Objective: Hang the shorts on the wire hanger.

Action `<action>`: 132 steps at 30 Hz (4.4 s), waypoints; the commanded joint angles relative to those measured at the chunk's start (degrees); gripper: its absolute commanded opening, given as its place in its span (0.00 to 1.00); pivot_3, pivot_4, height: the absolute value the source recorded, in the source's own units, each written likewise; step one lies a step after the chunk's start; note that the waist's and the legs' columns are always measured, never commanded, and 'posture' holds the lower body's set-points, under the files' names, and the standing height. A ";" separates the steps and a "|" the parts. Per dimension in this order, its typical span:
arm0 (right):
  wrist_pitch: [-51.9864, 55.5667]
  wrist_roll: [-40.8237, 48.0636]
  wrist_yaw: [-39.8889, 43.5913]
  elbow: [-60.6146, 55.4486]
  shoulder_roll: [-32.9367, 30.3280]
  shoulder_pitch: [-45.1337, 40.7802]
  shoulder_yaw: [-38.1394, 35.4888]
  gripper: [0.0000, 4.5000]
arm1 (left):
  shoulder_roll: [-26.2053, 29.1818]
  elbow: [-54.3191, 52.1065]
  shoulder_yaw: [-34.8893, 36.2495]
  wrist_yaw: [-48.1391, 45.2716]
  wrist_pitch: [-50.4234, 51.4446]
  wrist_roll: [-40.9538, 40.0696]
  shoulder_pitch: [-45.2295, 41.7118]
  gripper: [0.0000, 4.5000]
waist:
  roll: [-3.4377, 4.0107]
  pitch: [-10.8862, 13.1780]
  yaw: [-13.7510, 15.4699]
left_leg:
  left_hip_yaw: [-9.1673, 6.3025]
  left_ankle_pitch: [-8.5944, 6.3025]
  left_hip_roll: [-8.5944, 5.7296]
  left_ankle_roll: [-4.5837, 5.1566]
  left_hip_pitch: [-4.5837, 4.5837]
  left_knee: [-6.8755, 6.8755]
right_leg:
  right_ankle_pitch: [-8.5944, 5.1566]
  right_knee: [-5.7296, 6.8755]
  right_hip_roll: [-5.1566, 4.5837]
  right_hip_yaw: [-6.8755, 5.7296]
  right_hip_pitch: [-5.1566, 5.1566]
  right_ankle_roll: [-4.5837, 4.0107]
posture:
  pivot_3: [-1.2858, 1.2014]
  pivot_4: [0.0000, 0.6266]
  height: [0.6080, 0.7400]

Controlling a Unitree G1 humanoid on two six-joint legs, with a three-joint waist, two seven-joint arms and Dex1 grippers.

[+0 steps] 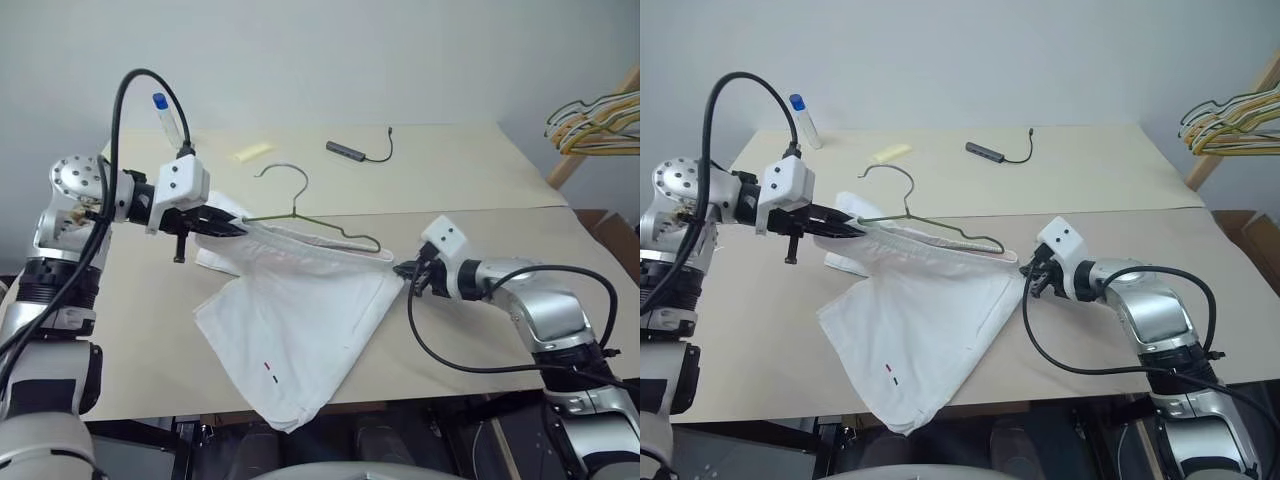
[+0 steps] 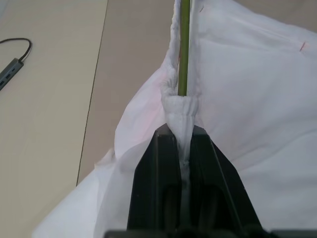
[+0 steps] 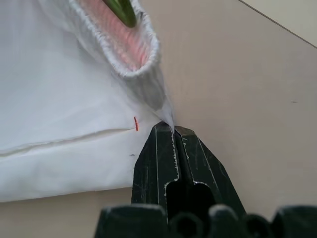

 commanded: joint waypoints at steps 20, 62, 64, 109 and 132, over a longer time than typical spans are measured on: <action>-1.26 -6.39 10.91 -11.07 -10.78 -20.04 9.99 0.01 | -3.01 0.09 -0.08 3.59 -3.95 4.22 -3.58 0.00 | 0.03 0.02 -0.06 | 0.02 0.00 0.03 0.00 0.00 0.00 | 0.00 -0.01 0.01 -0.01 -0.02 0.00 | 0.50 0.00 1.00; -11.87 -8.53 16.04 -4.24 -0.40 -18.63 9.41 0.36 | -2.26 -6.22 3.25 0.87 -3.34 -2.70 0.23 0.00 | 0.02 0.01 -0.01 | 0.00 0.00 0.00 0.01 -0.07 0.03 | 0.00 0.08 -0.02 -0.02 -0.14 -0.01 | 0.50 0.00 1.00; -11.51 -8.00 16.27 -4.15 -0.26 -18.32 9.17 0.29 | -2.16 -6.42 3.49 0.88 -3.12 -3.18 0.54 0.00 | 0.02 0.01 0.00 | -0.01 0.00 0.00 0.01 -0.07 0.03 | 0.00 0.08 -0.02 -0.03 -0.14 -0.01 | 0.51 0.00 1.00; 31.99 -17.20 -30.50 11.32 -6.66 -11.69 -28.86 0.00 | -15.07 -25.59 19.47 24.47 15.58 -25.60 12.96 1.00 | 0.34 -0.17 -5.21 | 0.05 -0.01 -0.05 0.01 0.18 -0.02 | 0.01 0.02 -0.10 0.17 0.13 -0.01 | 0.45 0.00 1.00; 4.73 -16.31 -61.27 48.76 -10.83 -39.19 -47.38 0.00 | -13.13 -27.72 19.20 25.11 14.46 -23.79 15.71 1.00 | 1.29 -0.33 -7.82 | 0.21 0.00 -0.12 0.01 0.32 -0.33 | 0.00 -0.20 -0.12 0.42 0.21 0.01 | 0.46 0.00 1.00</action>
